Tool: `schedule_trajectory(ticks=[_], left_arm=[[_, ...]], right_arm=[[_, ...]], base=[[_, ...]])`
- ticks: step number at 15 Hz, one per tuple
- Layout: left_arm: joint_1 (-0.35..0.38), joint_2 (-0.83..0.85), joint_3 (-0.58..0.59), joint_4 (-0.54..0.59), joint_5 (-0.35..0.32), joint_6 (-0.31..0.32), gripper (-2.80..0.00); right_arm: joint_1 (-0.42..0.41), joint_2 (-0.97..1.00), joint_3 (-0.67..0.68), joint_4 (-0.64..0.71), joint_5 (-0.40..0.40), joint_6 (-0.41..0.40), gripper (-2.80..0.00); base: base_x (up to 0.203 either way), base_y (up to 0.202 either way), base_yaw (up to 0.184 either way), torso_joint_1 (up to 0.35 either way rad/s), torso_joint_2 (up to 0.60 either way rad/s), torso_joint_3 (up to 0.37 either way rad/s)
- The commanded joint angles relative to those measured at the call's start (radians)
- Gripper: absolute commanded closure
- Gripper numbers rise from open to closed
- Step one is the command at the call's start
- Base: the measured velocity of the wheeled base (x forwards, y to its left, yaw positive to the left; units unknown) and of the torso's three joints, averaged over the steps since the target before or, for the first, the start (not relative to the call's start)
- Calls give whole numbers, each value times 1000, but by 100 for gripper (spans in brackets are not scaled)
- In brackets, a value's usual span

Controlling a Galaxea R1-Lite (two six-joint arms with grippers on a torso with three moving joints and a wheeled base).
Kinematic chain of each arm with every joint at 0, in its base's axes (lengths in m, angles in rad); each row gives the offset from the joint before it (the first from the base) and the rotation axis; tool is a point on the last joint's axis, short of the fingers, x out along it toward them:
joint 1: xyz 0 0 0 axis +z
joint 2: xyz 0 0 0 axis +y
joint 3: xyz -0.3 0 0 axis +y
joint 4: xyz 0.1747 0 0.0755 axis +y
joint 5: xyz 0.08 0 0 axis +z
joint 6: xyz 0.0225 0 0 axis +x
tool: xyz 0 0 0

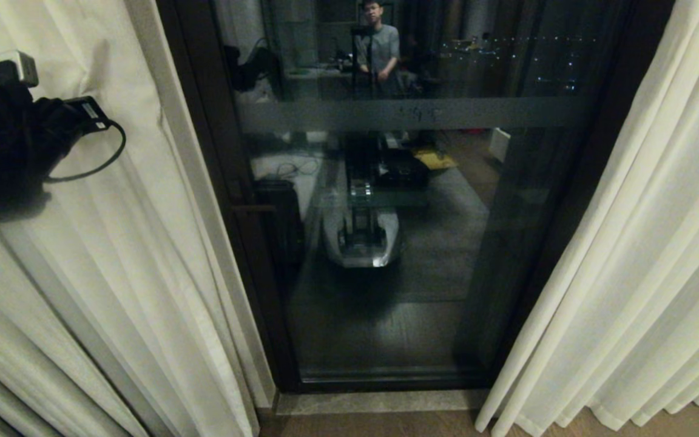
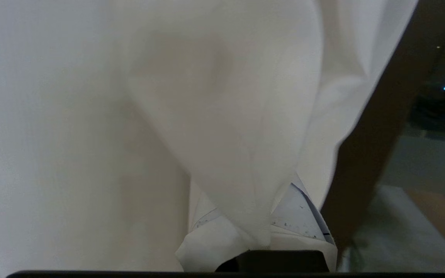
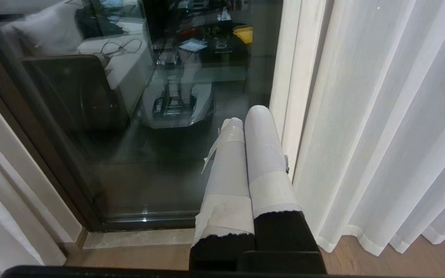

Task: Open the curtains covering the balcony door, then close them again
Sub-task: Close the inner curtains on both sides

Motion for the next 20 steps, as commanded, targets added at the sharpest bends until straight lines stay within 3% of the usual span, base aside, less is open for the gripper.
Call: schedule_trajectory(ticks=[1, 13, 20], left_arm=[[-22, -48, 36, -5, -1, -1, 0], [-181, -275, 301, -5, 2, 6, 0], [-195, -326, 348, -5, -7, 9, 0]], right_arm=[[0, 1, 0, -1, 0, 0, 0], [5, 1, 0, -1, 0, 0, 0], [5, 1, 0, -1, 0, 0, 0]], base=[[0, 0, 0, 0, 0, 0], [0, 0, 0, 0, 0, 0], [0, 0, 0, 0, 0, 0]])
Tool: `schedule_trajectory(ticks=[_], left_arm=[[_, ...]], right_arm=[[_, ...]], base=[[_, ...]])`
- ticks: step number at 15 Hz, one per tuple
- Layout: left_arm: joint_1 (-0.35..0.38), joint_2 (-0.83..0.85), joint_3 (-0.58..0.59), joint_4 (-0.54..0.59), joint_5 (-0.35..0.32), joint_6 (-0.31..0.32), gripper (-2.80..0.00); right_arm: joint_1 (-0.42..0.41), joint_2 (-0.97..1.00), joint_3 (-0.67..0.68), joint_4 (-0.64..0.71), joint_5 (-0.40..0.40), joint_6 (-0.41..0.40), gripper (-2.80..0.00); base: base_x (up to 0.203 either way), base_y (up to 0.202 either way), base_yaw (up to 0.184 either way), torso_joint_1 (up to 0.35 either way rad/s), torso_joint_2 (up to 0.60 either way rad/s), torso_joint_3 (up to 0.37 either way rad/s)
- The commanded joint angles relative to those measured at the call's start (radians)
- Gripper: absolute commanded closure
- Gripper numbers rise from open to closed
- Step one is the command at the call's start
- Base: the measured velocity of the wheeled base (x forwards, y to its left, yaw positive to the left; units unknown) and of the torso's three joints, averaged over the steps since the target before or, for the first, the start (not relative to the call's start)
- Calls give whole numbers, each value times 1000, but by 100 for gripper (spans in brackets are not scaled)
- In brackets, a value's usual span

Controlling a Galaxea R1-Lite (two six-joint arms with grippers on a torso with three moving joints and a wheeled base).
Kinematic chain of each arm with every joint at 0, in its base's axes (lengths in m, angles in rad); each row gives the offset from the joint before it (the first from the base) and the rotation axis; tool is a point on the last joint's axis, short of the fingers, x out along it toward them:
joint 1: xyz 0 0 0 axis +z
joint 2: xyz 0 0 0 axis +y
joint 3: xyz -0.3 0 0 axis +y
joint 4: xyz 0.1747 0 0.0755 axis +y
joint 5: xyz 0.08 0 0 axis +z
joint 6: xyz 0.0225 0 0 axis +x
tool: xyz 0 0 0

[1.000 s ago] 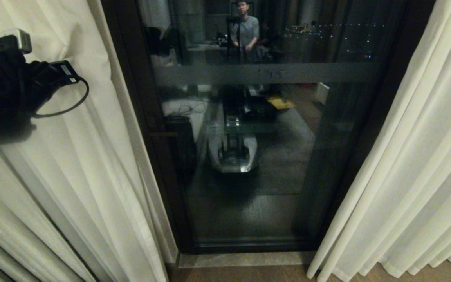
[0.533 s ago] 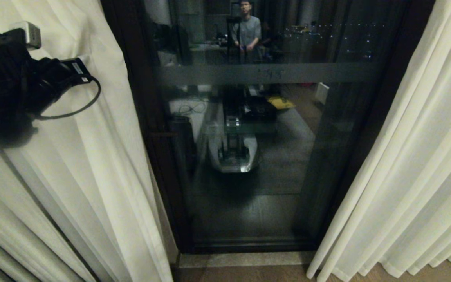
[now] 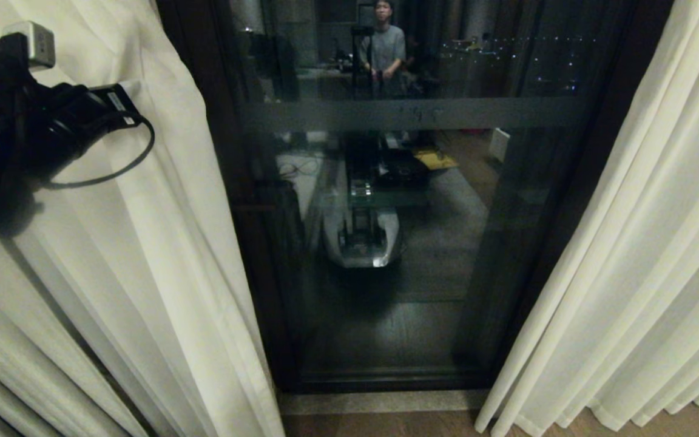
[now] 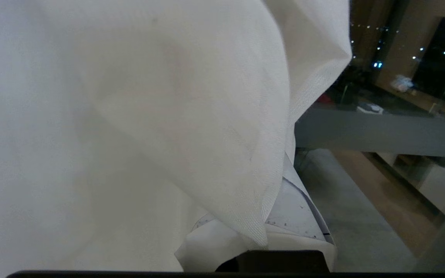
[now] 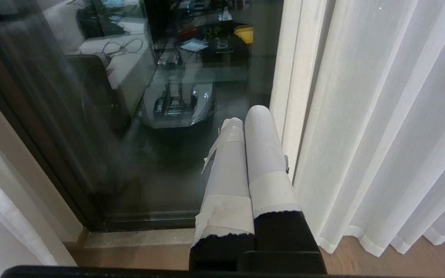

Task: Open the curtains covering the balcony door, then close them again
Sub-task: Close the inner curtains on both sides

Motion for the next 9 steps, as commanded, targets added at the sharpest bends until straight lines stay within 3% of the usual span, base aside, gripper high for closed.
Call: schedule_trajectory(ticks=[1, 9], left_arm=[[-10, -10, -1, -5, -2, -2, 0], [-178, -3, 0, -4, -4, -1, 0]], right_arm=[[0, 1, 0, -1, 0, 0, 0], [0, 1, 0, -1, 0, 0, 0]], base=[[0, 0, 0, 0, 0, 0], [0, 0, 0, 0, 0, 0]])
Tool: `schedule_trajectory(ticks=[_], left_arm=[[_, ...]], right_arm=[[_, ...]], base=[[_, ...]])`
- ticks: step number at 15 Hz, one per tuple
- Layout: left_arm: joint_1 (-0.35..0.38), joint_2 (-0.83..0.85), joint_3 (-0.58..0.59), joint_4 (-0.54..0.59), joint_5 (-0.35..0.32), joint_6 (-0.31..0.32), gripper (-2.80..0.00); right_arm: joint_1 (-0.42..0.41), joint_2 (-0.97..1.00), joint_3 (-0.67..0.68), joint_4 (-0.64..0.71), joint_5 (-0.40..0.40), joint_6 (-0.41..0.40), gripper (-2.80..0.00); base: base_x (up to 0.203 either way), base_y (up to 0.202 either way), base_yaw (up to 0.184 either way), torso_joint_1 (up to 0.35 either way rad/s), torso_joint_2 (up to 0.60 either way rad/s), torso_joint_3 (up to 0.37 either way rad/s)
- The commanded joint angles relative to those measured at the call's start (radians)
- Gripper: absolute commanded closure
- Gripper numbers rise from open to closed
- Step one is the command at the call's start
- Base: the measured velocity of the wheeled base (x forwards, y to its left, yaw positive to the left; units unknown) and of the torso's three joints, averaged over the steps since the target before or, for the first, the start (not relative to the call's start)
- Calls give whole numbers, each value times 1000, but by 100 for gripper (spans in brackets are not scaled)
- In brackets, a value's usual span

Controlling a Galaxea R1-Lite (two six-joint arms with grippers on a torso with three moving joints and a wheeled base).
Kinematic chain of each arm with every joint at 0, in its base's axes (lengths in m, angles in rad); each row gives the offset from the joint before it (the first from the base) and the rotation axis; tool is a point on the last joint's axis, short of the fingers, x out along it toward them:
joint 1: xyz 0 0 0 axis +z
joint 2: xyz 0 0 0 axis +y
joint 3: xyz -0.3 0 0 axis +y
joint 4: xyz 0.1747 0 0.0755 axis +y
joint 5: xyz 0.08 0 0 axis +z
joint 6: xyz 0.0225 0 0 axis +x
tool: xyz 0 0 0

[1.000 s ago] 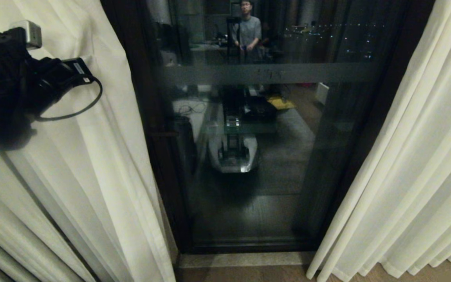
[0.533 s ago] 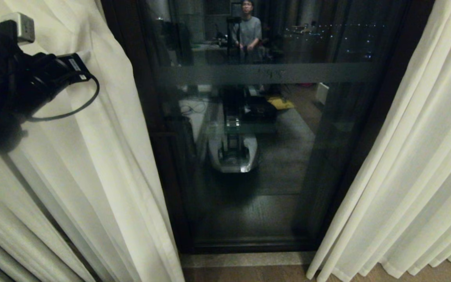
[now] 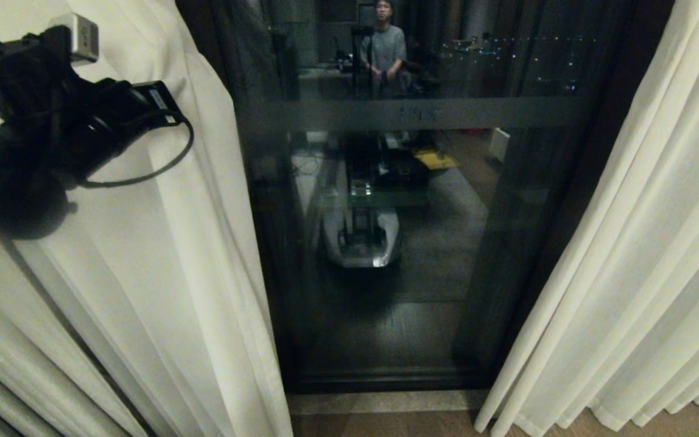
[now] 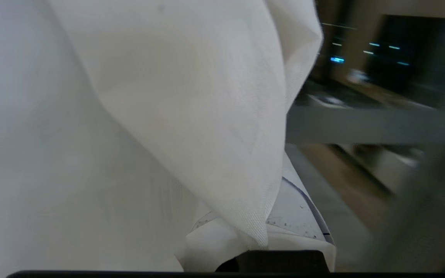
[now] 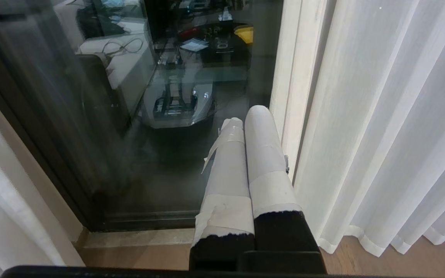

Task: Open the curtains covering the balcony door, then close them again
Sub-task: Close the inner curtains on both sides

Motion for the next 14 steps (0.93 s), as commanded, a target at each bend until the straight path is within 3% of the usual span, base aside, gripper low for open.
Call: schedule_trajectory(ticks=[1, 14], left_arm=[[-47, 9, -2, -5, -1, -2, 0], [-193, 28, -2, -5, 1, -2, 0]], right_arm=[[0, 1, 0, -1, 0, 1, 0], [0, 1, 0, -1, 0, 1, 0]], base=[[0, 0, 0, 0, 0, 0], [0, 0, 0, 0, 0, 0]])
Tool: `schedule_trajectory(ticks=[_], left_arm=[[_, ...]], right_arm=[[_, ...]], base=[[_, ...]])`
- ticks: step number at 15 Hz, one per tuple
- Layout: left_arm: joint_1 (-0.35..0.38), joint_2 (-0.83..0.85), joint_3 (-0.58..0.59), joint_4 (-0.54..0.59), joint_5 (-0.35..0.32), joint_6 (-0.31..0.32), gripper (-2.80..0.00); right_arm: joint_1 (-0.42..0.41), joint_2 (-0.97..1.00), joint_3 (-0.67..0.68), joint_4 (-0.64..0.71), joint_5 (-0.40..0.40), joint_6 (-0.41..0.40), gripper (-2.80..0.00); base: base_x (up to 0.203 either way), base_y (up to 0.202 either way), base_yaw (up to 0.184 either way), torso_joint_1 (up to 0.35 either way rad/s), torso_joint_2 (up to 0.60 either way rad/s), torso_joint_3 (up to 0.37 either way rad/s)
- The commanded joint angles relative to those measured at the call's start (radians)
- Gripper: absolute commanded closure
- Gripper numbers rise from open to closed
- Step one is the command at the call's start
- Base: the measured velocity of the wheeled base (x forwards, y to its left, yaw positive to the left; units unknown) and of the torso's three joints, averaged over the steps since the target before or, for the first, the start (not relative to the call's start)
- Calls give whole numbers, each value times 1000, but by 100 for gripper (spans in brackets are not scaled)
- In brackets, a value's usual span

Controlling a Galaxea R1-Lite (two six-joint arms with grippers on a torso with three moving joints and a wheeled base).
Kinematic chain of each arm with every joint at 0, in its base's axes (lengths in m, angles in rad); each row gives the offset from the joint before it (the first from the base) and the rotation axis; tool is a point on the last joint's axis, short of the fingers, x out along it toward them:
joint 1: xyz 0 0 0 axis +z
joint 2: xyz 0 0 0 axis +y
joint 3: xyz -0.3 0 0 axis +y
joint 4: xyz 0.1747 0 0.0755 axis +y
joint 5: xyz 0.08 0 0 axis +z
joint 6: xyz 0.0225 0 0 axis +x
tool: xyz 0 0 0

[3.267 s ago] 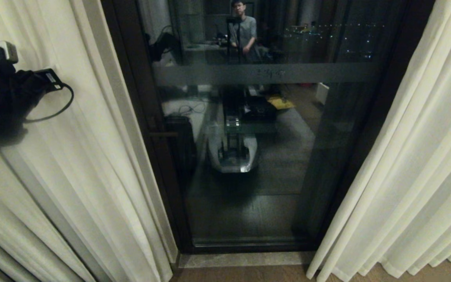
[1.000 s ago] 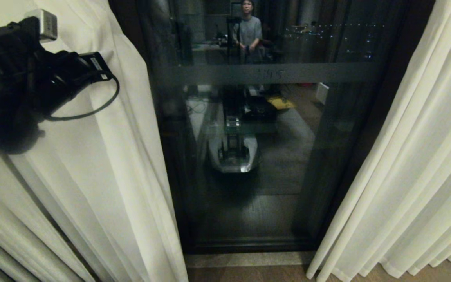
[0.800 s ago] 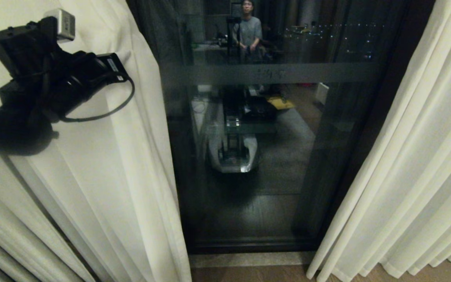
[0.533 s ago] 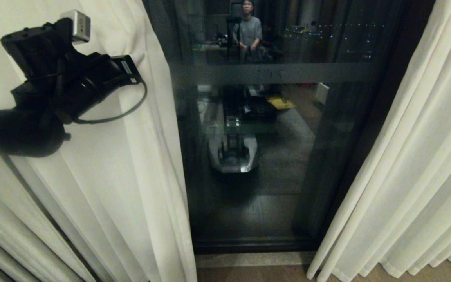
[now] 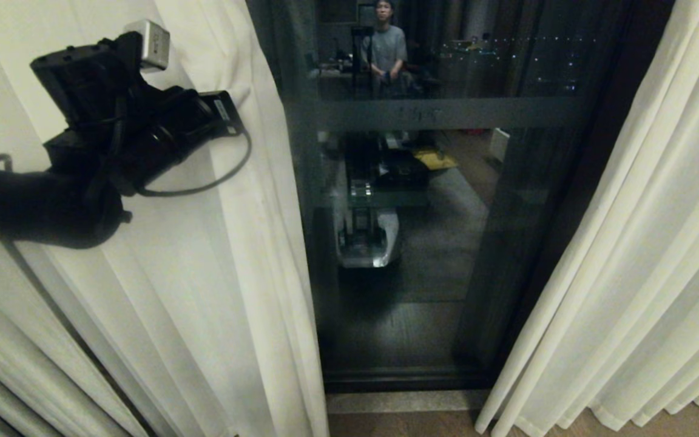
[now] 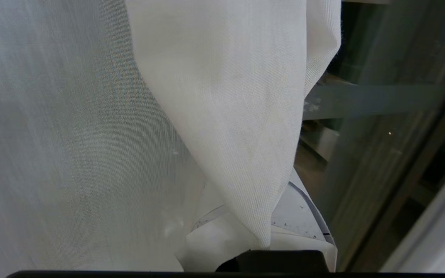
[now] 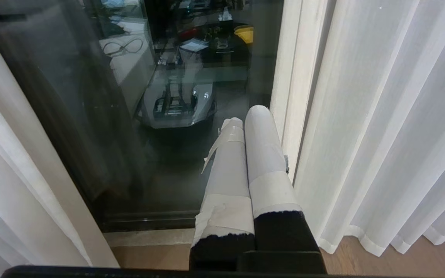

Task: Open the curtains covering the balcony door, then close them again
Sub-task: Close the inner curtains on both sides

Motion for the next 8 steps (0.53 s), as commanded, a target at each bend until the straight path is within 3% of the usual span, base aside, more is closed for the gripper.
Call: schedule_trajectory(ticks=[1, 8], left_arm=[[-18, 6, -1, -5, -1, -2, 0], [-63, 8, -3, -5, 6, 4, 0]], right_arm=[[0, 1, 0, -1, 0, 0, 0], [0, 1, 0, -1, 0, 0, 0]], base=[[0, 0, 0, 0, 0, 0], [0, 0, 0, 0, 0, 0]])
